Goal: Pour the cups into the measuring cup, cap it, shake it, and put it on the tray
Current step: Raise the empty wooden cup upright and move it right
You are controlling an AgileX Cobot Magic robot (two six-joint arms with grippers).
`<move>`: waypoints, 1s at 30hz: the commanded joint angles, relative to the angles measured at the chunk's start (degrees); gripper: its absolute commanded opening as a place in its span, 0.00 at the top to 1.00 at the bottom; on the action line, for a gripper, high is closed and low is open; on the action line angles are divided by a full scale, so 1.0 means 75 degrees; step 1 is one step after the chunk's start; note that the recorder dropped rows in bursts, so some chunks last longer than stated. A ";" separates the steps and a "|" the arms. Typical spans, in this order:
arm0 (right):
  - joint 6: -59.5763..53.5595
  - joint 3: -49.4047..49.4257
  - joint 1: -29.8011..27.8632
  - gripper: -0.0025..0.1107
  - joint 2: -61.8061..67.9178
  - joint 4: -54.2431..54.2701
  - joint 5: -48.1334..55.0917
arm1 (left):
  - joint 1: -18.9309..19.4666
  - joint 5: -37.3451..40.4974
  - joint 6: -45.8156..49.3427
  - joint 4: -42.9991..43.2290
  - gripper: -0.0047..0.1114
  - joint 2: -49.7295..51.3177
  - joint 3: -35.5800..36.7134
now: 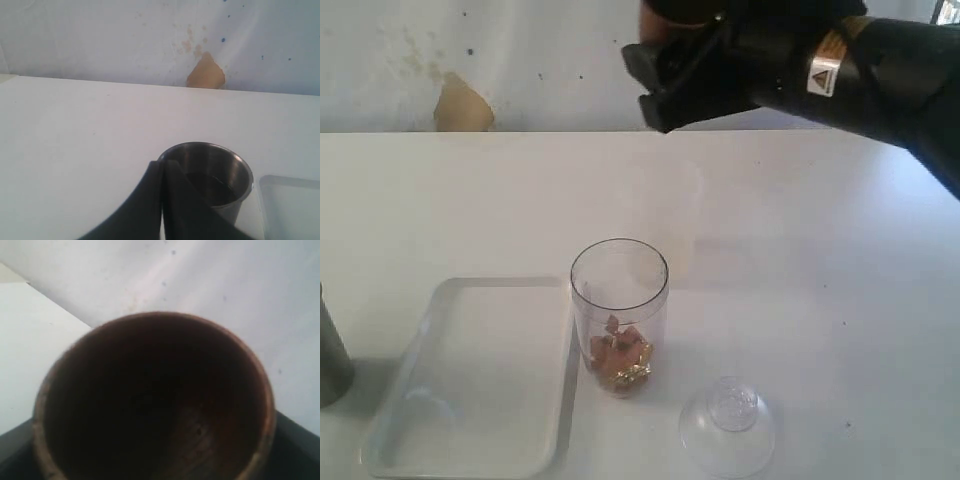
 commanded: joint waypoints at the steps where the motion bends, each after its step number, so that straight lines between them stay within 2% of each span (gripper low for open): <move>1: 0.0094 -0.0065 -0.0989 0.98 -0.0070 0.0662 0.0572 | -0.0003 0.0000 0.0022 -0.0038 0.96 -0.0040 0.0048; 8: 0.0458 -0.0028 -0.2515 0.98 0.0490 0.0723 0.1210 | -0.0003 0.0000 0.0022 -0.0038 0.96 -0.0040 0.0048; 13: 0.0493 0.0311 -0.3056 0.98 0.1379 0.0723 0.0369 | -0.0003 0.0000 0.0022 -0.0038 0.96 -0.0040 0.0048; 24: 0.0477 0.0462 -0.3423 0.98 0.4377 0.0398 -0.3123 | -0.0003 0.0000 0.0022 -0.0038 0.96 -0.0040 0.0048; 28: 0.0715 0.0379 -0.3423 0.98 0.5135 0.0040 -0.4011 | -0.0003 0.0000 0.0022 -0.0038 0.96 -0.0040 0.0048; 30: 0.0715 0.0235 -0.3423 0.98 0.5434 0.0027 -0.3970 | -0.0003 0.0000 0.0022 -0.0038 0.96 -0.0040 0.0048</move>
